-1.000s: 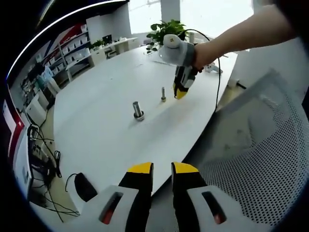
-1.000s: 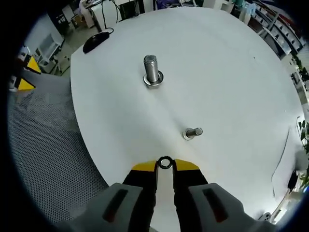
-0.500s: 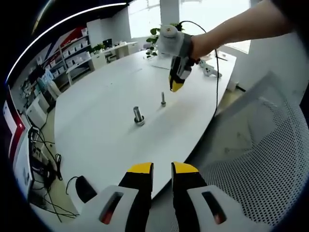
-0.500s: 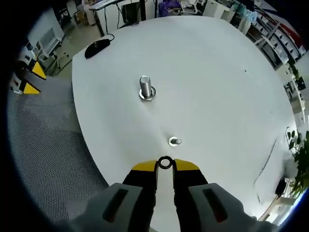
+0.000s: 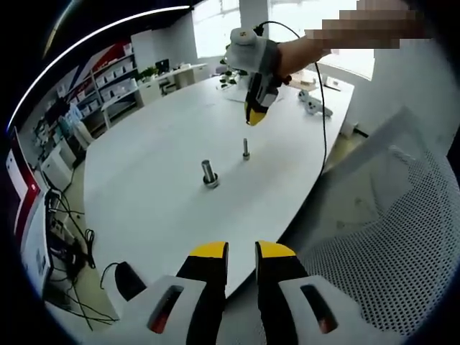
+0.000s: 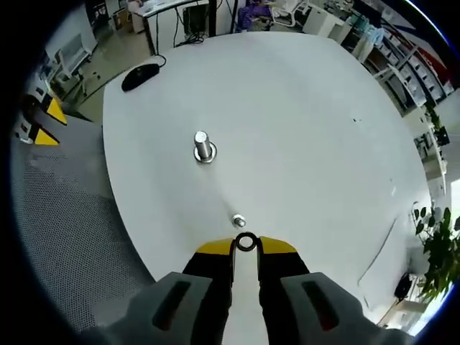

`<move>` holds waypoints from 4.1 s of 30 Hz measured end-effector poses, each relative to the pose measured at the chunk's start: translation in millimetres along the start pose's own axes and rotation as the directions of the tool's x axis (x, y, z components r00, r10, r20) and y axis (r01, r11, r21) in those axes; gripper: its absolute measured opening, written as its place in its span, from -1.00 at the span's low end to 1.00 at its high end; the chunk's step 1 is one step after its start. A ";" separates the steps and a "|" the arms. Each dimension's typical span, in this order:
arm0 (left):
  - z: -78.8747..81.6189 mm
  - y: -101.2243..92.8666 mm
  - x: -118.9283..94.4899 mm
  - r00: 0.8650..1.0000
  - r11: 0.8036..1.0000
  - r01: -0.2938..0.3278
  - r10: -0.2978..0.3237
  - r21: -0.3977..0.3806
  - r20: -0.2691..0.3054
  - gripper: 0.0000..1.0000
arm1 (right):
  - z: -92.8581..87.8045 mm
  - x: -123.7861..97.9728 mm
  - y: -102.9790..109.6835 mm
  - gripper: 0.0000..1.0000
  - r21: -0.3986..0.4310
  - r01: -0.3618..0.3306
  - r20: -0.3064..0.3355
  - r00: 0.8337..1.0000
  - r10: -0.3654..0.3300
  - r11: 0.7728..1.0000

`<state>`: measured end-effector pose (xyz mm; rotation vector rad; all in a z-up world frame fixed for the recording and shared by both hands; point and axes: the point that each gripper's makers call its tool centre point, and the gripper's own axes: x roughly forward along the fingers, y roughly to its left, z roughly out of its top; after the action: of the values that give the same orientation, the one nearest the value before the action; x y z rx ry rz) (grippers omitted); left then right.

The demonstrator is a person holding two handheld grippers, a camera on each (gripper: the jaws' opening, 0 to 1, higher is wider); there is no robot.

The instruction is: Place the washer onto the threaded stud by aligning its center hole with the stud, sliding it down to the base, and recovering from edge contact or off-axis alignment until the washer reaches the visible bottom stop.

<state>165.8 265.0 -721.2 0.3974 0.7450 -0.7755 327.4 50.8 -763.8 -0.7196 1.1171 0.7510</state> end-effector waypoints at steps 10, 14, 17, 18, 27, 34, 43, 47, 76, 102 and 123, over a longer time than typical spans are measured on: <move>0.1 -0.2 0.6 1.000 1.000 0.001 -0.001 0.001 -0.001 -0.75 | 1.6 2.0 -12.7 -0.72 -0.003 0.016 0.016 1.000 -0.016 1.000; -0.7 2.6 -0.1 1.000 1.000 -0.004 0.004 -0.016 0.001 -0.75 | -2.1 6.9 -11.6 -0.72 -0.003 0.009 0.018 1.000 -0.009 1.000; -0.3 1.7 -0.3 1.000 1.000 -0.005 0.005 -0.013 0.006 -0.75 | -2.0 14.3 -4.3 -0.72 -0.014 -0.010 0.021 1.000 0.011 1.000; -1.1 1.3 0.1 1.000 1.000 -0.004 0.004 -0.009 0.002 -0.75 | -1.8 16.3 -2.1 -0.72 -0.019 -0.014 0.020 1.000 0.015 1.000; -2.6 3.3 0.2 1.000 1.000 -0.012 0.012 -0.016 -0.007 -0.75 | -0.9 36.6 7.5 -0.72 -0.053 -0.050 0.001 0.999 0.050 0.997; -4.2 5.1 0.9 1.000 1.000 -0.016 0.016 -0.022 -0.014 -0.75 | -3.6 45.2 4.8 -0.72 -0.070 -0.055 -0.016 0.998 0.054 0.996; -5.0 6.6 1.3 1.000 0.999 -0.020 0.019 -0.030 -0.019 -0.75 | 2.1 51.4 5.9 -0.72 -0.074 -0.069 -0.016 0.998 0.068 0.995; -5.7 6.3 2.0 1.000 0.999 -0.017 0.016 -0.030 -0.025 -0.75 | 1.4 58.0 7.9 -0.72 -0.077 -0.080 -0.027 0.997 0.078 0.994; -9.3 0.5 4.9 0.999 1.000 0.012 -0.013 -0.028 -0.047 -0.75 | -10.4 76.7 9.8 -0.59 0.064 -0.107 -0.004 0.994 0.107 0.992; 2.5 0.4 -1.7 1.000 1.000 -0.004 0.004 0.005 0.016 -0.75 | -33.0 -46.9 45.1 -0.55 0.357 -0.019 0.396 0.908 -0.133 0.934; -4.3 15.5 -1.2 0.996 0.995 -0.090 0.089 -0.042 -0.024 -0.73 | -42.4 -111.4 91.1 -0.37 0.404 -0.144 0.630 0.760 -0.161 0.903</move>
<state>174.9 278.3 -722.3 0.3988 0.7580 -0.6707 202.4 48.9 -680.9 -0.0474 0.5864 0.6369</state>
